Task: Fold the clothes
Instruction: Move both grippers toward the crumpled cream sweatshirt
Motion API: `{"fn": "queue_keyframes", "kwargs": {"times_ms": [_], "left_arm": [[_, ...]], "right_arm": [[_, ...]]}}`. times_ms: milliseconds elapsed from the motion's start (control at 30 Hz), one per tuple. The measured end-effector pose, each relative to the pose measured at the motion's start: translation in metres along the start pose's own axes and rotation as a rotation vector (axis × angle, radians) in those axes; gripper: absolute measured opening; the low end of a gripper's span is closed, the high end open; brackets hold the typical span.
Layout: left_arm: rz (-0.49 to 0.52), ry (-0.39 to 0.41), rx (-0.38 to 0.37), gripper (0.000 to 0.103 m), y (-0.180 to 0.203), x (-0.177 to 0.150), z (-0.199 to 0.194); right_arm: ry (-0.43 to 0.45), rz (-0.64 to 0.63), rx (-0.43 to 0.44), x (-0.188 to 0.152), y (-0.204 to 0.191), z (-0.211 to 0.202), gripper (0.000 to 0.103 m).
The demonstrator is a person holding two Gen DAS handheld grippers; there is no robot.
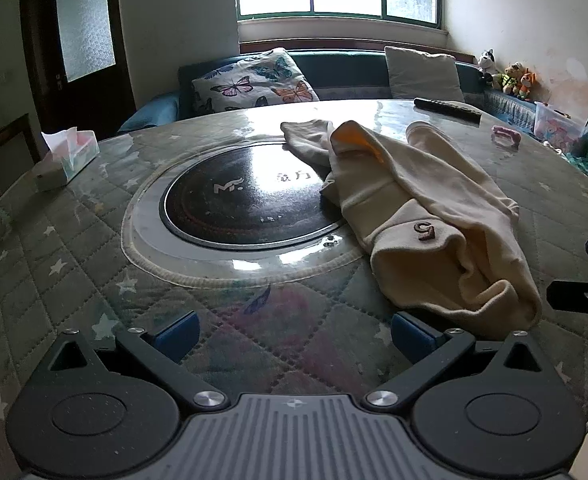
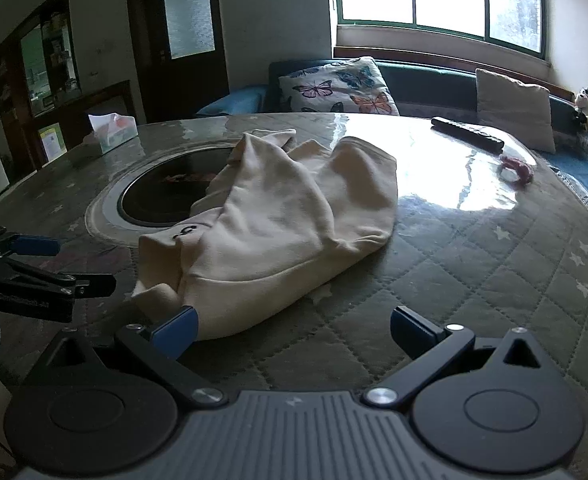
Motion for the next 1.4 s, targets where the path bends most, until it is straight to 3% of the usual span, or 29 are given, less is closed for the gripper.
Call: {"fn": "queue_keyframes", "kwargs": {"times_ms": [900,1400], "left_arm": [[0.001,-0.03,0.009,0.103,-0.002,0.012,0.015],[0.017,-0.038,0.018,0.103,-0.007,0.03,0.036]], "right_arm": [[-0.012,-0.022,0.051,0.01,-0.009,0.014,0.103],[-0.008,-0.05,0.076,0.033,-0.011,0.036,0.103]]}}
Point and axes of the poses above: each gripper's, at about its wrist camera, not at the fingertips, and z roughly the way its jaws point, y to its right, x to its top, the point moved 6 cm from there along z, roughly the way its jaws point, and after that the axes turned 5 degrees about y, right-handed, at the moved point
